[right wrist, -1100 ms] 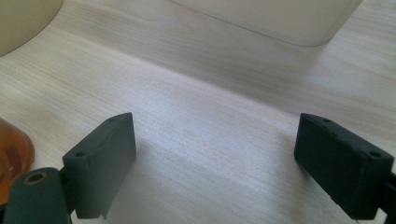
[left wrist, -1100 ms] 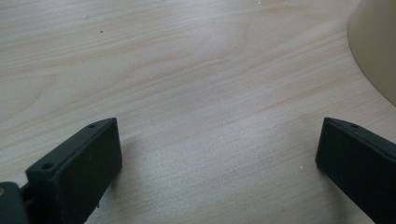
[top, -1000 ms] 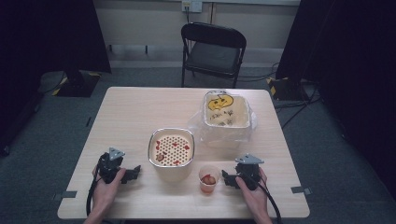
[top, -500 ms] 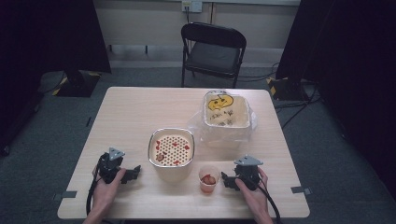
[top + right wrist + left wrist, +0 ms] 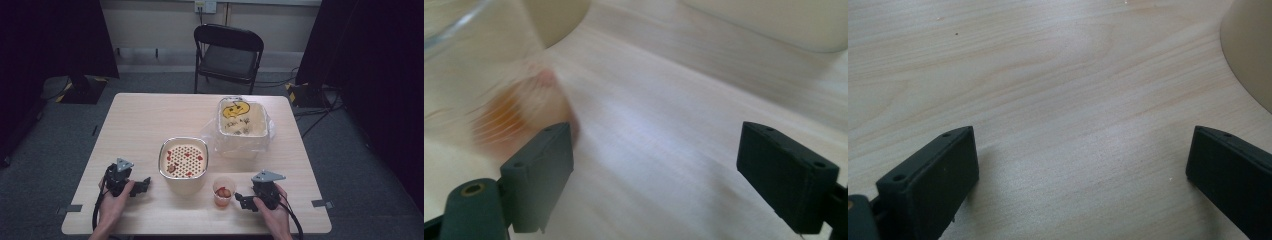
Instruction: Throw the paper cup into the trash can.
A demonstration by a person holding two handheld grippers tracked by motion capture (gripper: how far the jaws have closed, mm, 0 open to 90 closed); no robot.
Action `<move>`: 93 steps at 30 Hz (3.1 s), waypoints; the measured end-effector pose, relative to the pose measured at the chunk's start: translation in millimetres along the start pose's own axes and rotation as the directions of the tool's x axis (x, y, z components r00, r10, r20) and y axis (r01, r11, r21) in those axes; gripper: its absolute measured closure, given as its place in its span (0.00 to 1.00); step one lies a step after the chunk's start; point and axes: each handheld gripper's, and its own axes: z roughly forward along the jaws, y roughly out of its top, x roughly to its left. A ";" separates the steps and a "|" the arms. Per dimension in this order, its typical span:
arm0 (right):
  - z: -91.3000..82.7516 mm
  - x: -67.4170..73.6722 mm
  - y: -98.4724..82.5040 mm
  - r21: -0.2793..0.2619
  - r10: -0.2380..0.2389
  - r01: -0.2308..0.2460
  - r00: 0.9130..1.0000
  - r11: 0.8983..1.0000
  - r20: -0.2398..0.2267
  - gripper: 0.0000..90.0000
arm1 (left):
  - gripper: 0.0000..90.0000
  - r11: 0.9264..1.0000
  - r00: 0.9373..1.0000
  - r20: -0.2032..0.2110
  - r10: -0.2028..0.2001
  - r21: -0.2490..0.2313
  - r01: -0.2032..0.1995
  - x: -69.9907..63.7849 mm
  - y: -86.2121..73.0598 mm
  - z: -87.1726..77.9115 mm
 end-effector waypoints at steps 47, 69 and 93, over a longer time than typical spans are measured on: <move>29.7 46.8 23.0 -0.073 -0.142 0.131 0.974 0.989 -0.177 0.40 | 0.00 1.000 1.000 0.000 0.000 0.000 0.000 0.0 0.0 0.0; -1.1 29.3 55.8 -0.185 -0.099 0.070 0.984 0.980 -0.149 0.45 | 0.00 1.000 1.000 0.002 -0.002 0.000 0.002 0.0 0.0 0.2; -18.3 28.0 135.8 -0.380 -0.099 0.047 0.988 0.924 -0.120 0.48 | 0.00 1.000 1.000 0.001 -0.002 0.000 0.002 -0.1 0.0 0.1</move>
